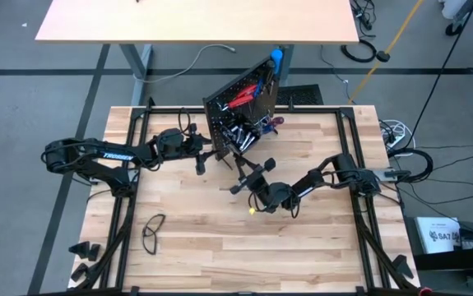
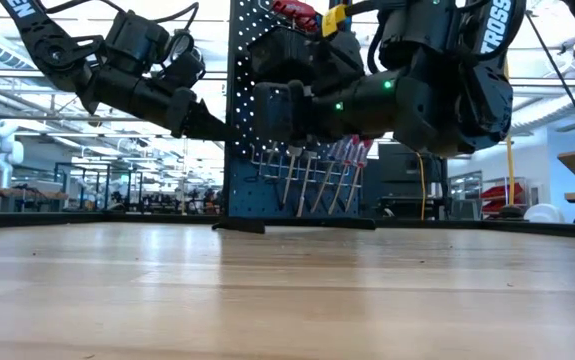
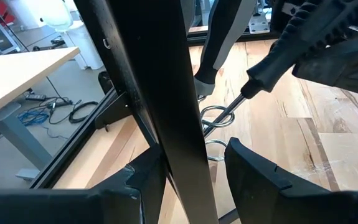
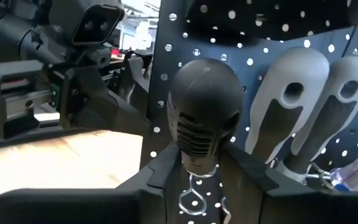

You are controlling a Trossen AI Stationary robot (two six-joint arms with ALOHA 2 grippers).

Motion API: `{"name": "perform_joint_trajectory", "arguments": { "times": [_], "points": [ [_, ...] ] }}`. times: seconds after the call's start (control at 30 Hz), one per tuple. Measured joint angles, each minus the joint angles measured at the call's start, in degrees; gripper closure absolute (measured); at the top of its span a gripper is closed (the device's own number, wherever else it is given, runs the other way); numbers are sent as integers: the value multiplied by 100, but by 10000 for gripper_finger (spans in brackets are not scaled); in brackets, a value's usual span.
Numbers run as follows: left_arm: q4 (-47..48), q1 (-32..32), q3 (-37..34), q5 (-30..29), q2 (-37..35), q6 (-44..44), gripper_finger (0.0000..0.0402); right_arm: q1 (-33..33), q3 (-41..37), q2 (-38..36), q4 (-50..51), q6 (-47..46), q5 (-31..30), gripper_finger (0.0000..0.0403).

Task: Hang tools onto peg board
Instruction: Hang the black screwdriver on the pegboard

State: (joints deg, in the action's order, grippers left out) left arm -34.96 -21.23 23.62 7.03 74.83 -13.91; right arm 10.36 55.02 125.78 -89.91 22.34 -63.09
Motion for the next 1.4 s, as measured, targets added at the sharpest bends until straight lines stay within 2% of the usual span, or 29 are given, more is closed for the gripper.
{"name": "perform_joint_trajectory", "arguments": {
  "times": [0.23,0.37,0.47,0.73,0.93,1.13,1.4],
  "points": [
    [0,0,0,0,0,-1,240,10,-2,-133,4,-262,-30,331],
    [0,0,0,0,0,-2,240,94,-2,-382,19,-49,-327,337],
    [-2,0,0,0,0,-2,240,151,-2,-620,429,-105,-320,338],
    [-2,0,-2,0,2,3,240,83,7,-946,1971,-1507,-182,340],
    [1,0,-2,0,2,0,240,28,4,-1078,2519,-2171,-105,340],
    [101,0,-2,0,2,-2,240,-23,2,-1099,2642,-2342,178,340],
    [112,0,-2,0,2,-3,240,-25,11,-1099,2560,-2329,170,340]
  ]
}}
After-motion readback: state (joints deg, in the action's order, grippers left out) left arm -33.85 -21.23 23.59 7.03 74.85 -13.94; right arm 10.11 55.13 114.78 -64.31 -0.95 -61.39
